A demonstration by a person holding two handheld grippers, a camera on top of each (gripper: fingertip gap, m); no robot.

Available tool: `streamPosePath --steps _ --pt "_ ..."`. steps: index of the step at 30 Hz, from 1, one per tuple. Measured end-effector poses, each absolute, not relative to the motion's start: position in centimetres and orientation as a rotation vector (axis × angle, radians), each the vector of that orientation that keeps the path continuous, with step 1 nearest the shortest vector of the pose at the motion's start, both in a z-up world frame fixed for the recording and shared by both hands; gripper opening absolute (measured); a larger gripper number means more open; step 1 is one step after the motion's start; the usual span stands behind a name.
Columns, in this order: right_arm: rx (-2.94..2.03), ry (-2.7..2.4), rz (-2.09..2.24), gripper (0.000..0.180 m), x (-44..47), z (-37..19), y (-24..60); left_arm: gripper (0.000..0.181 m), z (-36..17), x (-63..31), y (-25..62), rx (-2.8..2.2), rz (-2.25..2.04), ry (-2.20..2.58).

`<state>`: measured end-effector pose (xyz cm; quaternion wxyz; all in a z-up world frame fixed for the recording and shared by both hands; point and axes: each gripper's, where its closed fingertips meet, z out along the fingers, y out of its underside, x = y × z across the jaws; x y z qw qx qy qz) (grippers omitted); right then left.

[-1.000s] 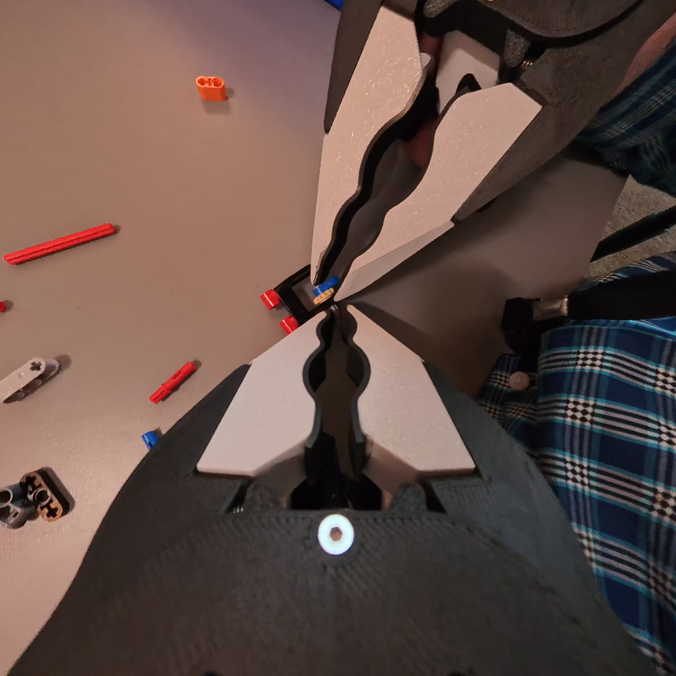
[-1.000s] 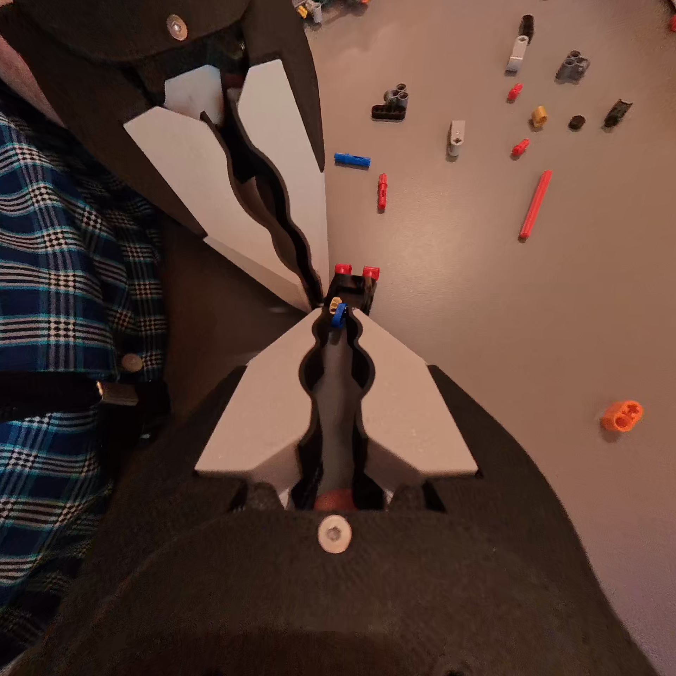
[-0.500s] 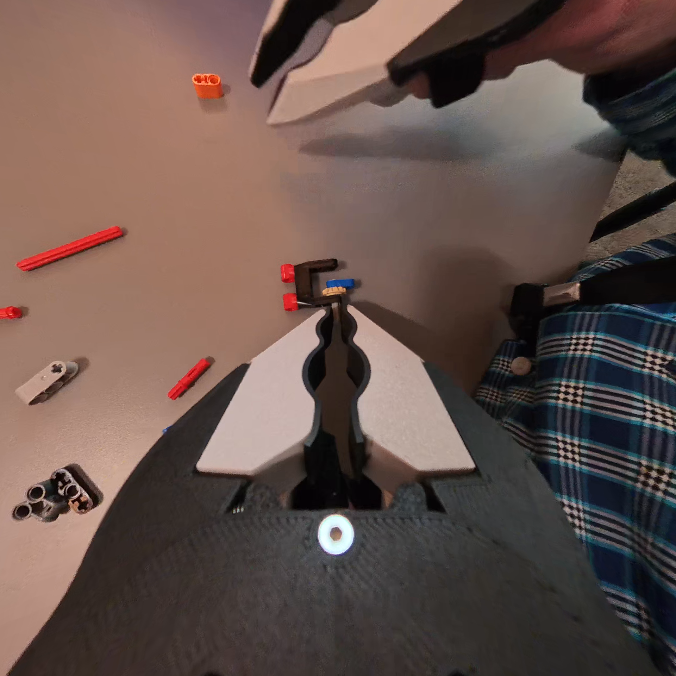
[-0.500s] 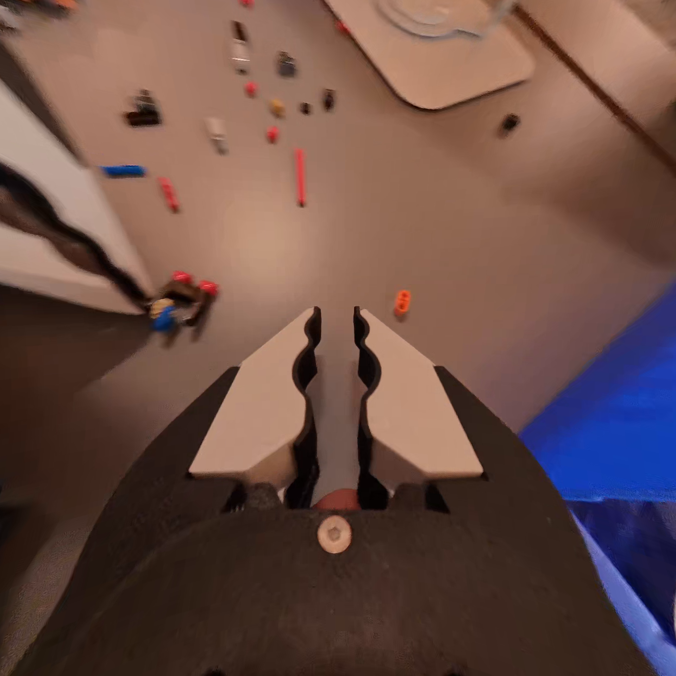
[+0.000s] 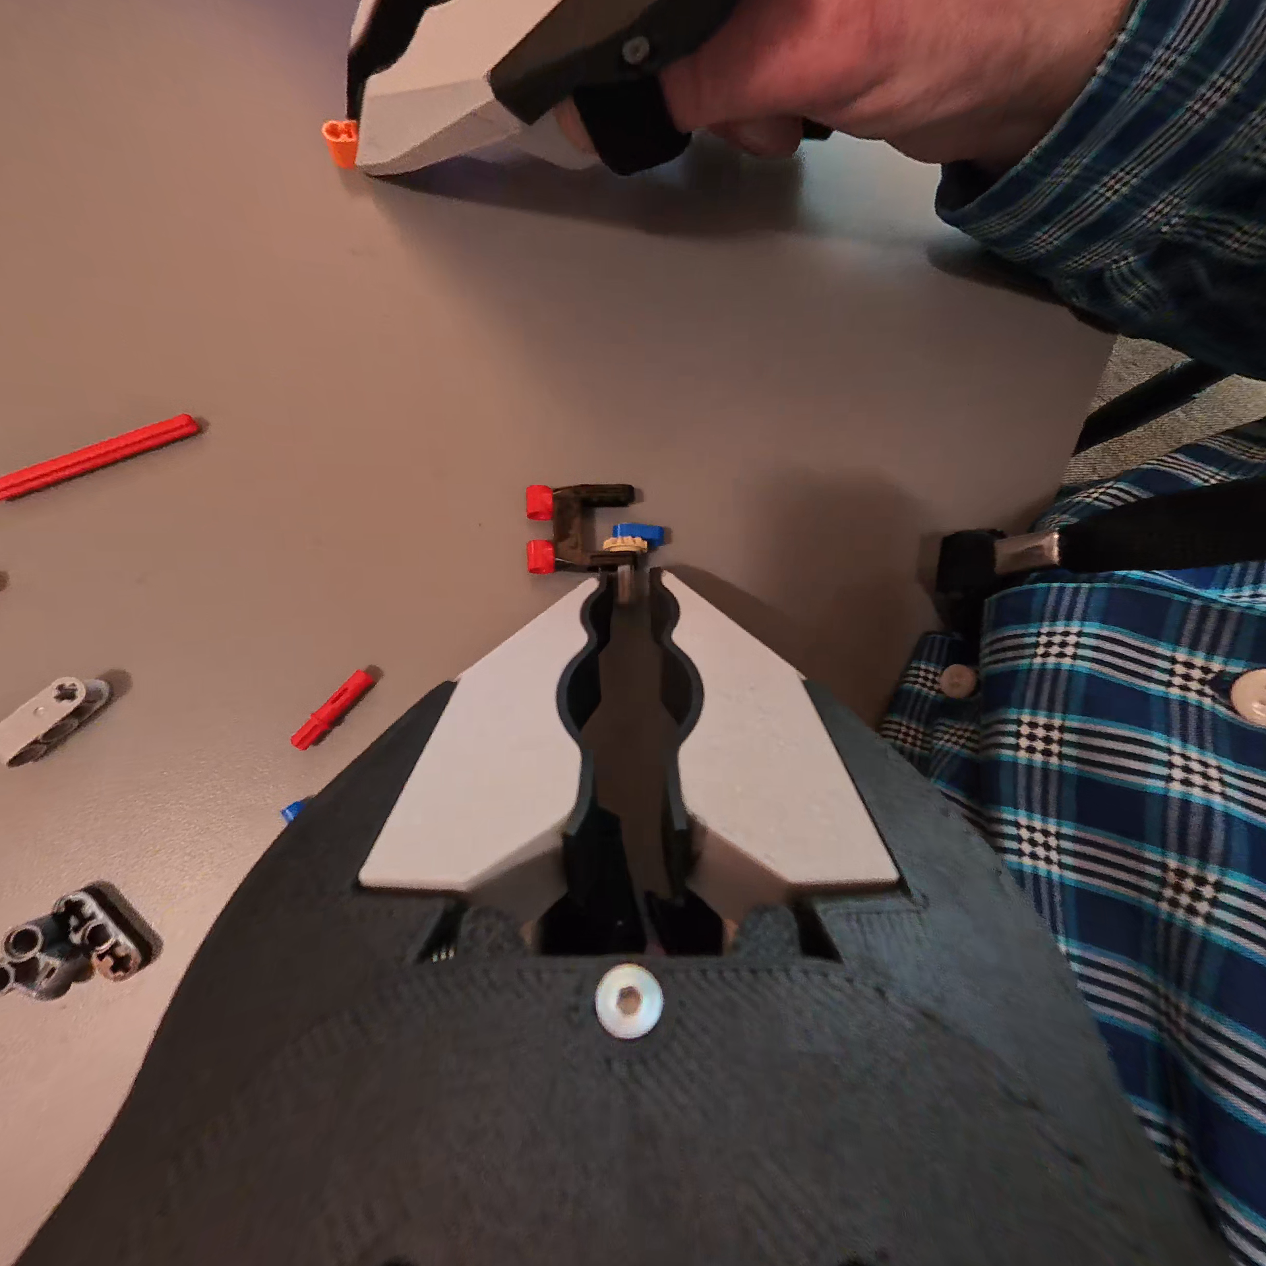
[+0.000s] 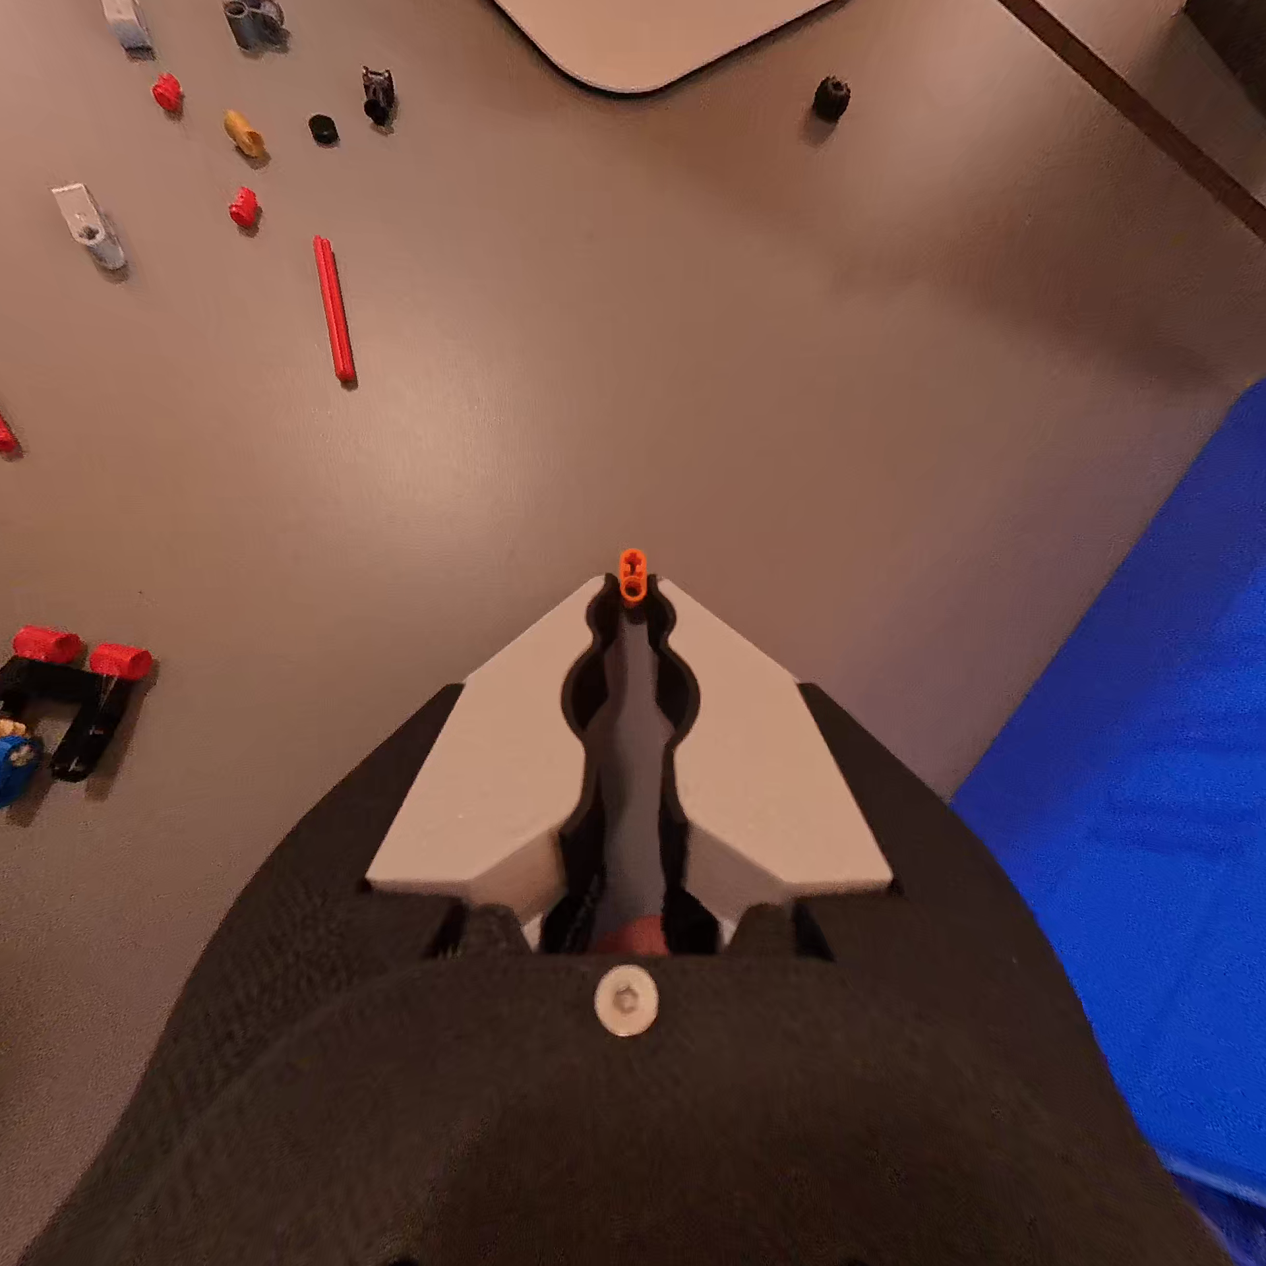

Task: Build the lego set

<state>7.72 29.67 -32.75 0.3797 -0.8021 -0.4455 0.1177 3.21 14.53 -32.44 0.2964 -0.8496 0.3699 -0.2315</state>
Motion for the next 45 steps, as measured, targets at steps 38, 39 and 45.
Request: streamPosePath --steps 38,39,45 --pt "-2.029 -1.278 0.857 0.005 5.4 -31.9 15.5 0.006 -32.8 2.8 14.4 -2.2 -0.449 1.081" --pt "-2.029 -1.276 0.866 0.005 5.3 -31.8 15.5 0.003 -32.9 2.9 14.4 -2.196 -0.446 1.083" --pt "-2.012 -1.242 0.899 0.004 5.3 -31.3 15.8 0.002 -32.7 3.1 14.7 -2.2 -0.48 1.052"
